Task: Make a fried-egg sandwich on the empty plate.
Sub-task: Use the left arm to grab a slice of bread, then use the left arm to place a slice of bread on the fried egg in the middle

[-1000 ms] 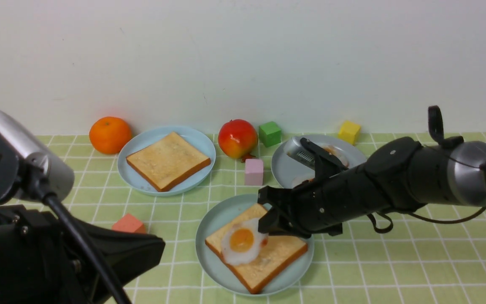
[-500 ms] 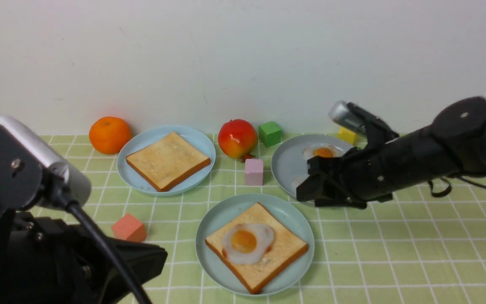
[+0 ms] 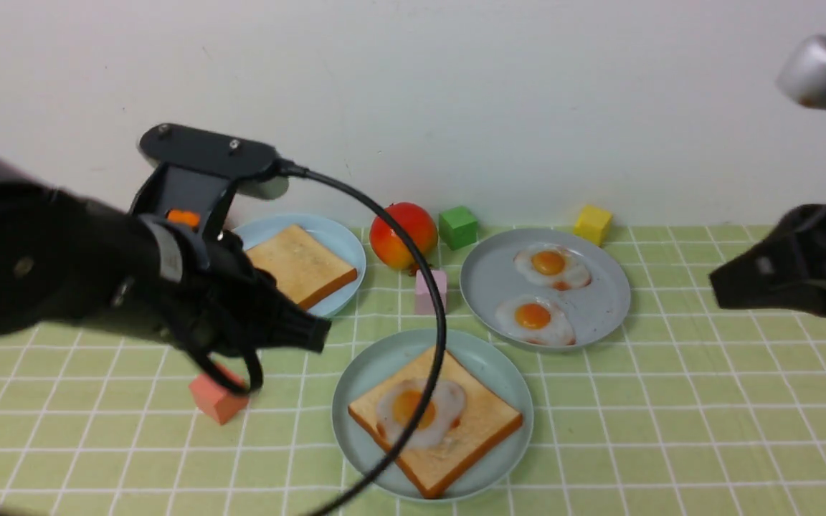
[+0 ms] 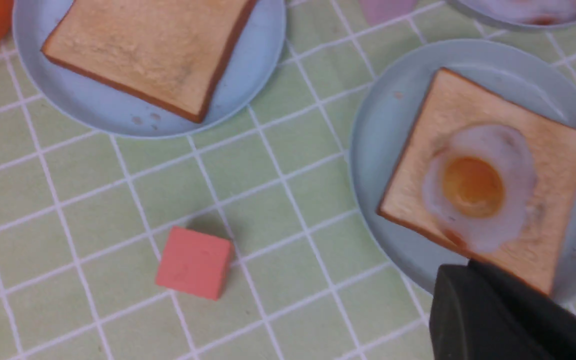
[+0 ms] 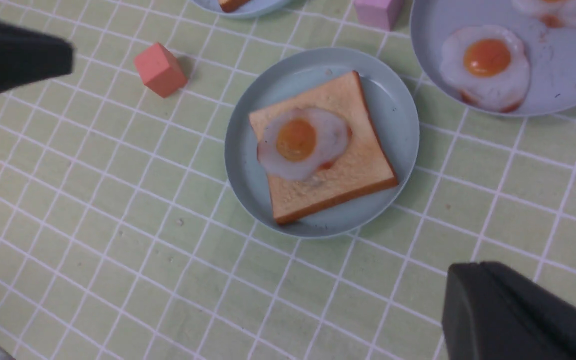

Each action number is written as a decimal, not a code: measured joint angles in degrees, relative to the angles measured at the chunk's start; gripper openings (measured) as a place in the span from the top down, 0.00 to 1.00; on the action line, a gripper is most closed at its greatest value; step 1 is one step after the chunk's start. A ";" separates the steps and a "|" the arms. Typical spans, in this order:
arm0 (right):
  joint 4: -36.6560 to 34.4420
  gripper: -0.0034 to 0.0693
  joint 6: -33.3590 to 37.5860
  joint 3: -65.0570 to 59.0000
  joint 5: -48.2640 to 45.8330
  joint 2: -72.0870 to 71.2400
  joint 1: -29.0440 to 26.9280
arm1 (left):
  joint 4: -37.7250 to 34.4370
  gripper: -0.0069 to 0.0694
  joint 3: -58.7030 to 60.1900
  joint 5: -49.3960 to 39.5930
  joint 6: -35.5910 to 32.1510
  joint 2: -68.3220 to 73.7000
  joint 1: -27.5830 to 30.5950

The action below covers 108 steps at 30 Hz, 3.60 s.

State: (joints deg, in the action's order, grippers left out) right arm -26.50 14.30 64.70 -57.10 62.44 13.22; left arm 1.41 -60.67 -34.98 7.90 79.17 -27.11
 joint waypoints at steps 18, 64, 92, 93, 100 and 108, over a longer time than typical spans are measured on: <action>-7.16 0.95 9.17 0.00 -1.98 -25.02 0.00 | -3.86 0.63 -30.86 -2.69 -18.02 38.57 11.38; 0.60 0.93 5.94 0.00 -11.39 -28.33 0.00 | -0.88 0.90 -20.51 -7.07 -14.97 22.06 -6.82; 3.57 0.93 4.00 -4.50 -12.80 -34.54 0.00 | 5.23 0.90 -16.93 -6.02 -10.44 26.97 -18.67; 3.57 0.93 4.00 -4.50 -12.64 -34.54 0.00 | 5.23 0.90 -16.93 -6.02 -10.44 26.97 -18.67; 3.57 0.93 4.00 -4.50 -11.38 -34.54 0.00 | 3.21 0.87 -16.93 -6.83 -10.44 26.97 -18.67; 3.57 0.92 4.00 -4.50 -10.61 -34.54 0.00 | 2.01 0.61 -16.93 -7.97 -10.44 26.97 -18.67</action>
State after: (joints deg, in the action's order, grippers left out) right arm -22.93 18.29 60.20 -67.71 27.90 13.22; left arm 3.42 -77.60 -42.96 -2.54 106.13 -45.77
